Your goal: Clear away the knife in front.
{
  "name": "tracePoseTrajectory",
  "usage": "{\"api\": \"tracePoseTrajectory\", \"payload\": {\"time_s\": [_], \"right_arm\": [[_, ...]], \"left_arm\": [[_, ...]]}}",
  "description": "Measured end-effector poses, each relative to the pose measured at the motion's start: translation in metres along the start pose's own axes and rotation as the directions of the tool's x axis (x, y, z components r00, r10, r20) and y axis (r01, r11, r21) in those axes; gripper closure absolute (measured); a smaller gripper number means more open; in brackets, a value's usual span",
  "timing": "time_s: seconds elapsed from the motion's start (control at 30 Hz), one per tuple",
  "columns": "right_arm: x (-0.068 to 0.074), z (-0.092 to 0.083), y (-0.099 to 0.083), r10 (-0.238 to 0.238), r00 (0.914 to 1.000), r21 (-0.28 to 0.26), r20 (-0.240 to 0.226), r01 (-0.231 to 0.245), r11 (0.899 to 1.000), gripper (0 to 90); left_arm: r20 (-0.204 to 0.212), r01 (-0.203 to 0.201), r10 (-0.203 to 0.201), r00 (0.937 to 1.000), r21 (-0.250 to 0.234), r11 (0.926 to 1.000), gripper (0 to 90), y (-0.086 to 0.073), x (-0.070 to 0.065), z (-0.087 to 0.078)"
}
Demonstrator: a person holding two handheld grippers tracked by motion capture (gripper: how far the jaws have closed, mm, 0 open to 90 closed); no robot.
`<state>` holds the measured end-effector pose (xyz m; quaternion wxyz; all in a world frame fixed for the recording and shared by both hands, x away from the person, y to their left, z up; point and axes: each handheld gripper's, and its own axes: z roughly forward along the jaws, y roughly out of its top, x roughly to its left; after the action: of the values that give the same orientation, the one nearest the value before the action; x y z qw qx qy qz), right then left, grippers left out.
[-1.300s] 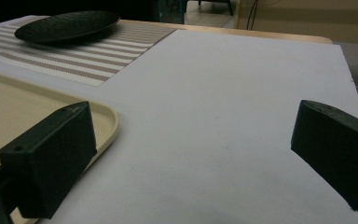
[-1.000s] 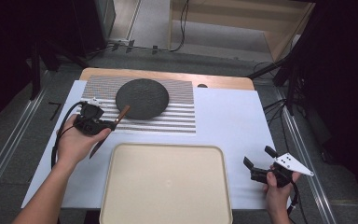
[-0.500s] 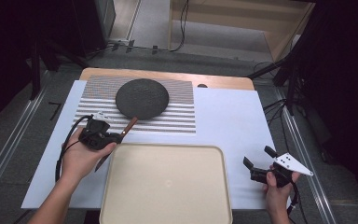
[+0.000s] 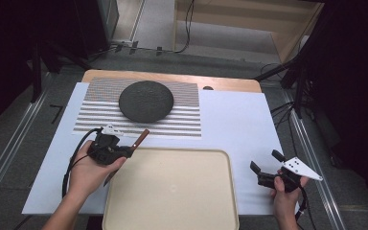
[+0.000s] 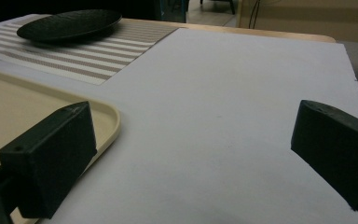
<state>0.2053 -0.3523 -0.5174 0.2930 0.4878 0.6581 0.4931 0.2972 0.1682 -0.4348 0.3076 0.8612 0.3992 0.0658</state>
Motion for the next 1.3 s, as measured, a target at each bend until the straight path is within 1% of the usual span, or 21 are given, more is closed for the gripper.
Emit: {"api": "tracePoseTrajectory", "payload": {"time_s": [0.13, 0.2, 0.47, 0.5, 0.6, 0.73, 0.87, 1.1, 1.17, 1.2, 1.23, 1.27, 1.3], "right_arm": [[0.0, 0.0, 0.0, 0.0, 1.0, 0.003, -0.001, 0.0, 1.0, 0.0], [0.0, 0.0, 0.0, 0.0, 1.0, 0.003, 0.0, 0.0, 1.0, 0.0], [0.001, 0.0, 0.0, 0.001, 1.0, 0.004, 0.0, -0.001, 1.0, 0.0], [0.0, 0.0, 0.0, 0.0, 1.0, 0.003, 0.0, 0.0, 1.0, 0.0], [0.001, 0.0, 0.0, 0.001, 1.0, 0.004, 0.0, -0.001, 1.0, 0.0], [0.001, 0.0, 0.0, -0.001, 1.0, 0.004, -0.001, 0.001, 1.0, 0.0], [0.001, 0.0, 0.0, -0.002, 1.0, 0.005, -0.002, 0.002, 1.0, 0.0], [0.001, 0.001, 0.0, -0.003, 1.0, 0.006, -0.003, 0.003, 1.0, 0.0], [0.0, 0.0, 0.0, 0.0, 1.0, 0.005, 0.0, 0.0, 1.0, 0.0], [0.0, 0.0, 0.0, 0.001, 1.0, 0.005, -0.001, -0.001, 1.0, 0.0], [-0.001, 0.0, 0.0, 0.005, 1.0, 0.005, -0.002, -0.005, 1.0, 0.0], [-0.001, 0.0, 0.0, 0.005, 1.0, 0.005, -0.002, -0.005, 1.0, 0.0], [-0.001, 0.0, 0.0, 0.004, 1.0, 0.004, -0.002, -0.004, 1.0, 0.0]], "left_arm": [[0.01, 0.0, 0.0, 0.9999, 0.001, 1.0, 77.2, -0.006, -0.006, 0.001], [0.026, 0.012, -0.012, 0.9996, 0.0, 0.9999, 77.2, -0.01, -0.007, 0.001], [0.053, 0.02, -0.021, 0.9984, 0.016, 0.9997, 77.2, -0.024, -0.016, 0.011], [0.055, 0.026, -0.027, 0.9981, 0.013, 0.9996, 77.2, -0.026, -0.017, 0.012], [0.063, 0.041, -0.041, 0.9971, 0.01, 0.9991, 77.1, -0.03, -0.018, 0.016], [0.074, 0.051, -0.052, 0.9959, 0.018, 0.9985, 77.1, -0.034, -0.019, 0.022], [0.089, 0.072, -0.073, 0.9933, 0.024, 0.9972, 77.1, -0.041, -0.018, 0.027], [0.098, 0.102, -0.104, 0.9897, 0.023, 0.9945, 77.0, -0.05, -0.016, 0.029], [0.1, 0.1, -0.103, 0.9897, 0.036, 0.9944, 76.8, -0.052, -0.015, 0.03], [0.098, 0.109, -0.11, 0.989, 0.024, 0.9938, 76.6, -0.053, -0.015, 0.03], [0.086, 0.115, -0.115, 0.9896, 0.008, 0.9933, 72.2, -0.054, -0.014, 0.029], [0.078, 0.113, -0.112, 0.9906, -0.01, 0.9935, 72.2, -0.054, -0.013, 0.028], [0.085, 0.11, -0.107, 0.9907, -0.036, 0.9932, 69.4, -0.054, -0.012, 0.026]]}}
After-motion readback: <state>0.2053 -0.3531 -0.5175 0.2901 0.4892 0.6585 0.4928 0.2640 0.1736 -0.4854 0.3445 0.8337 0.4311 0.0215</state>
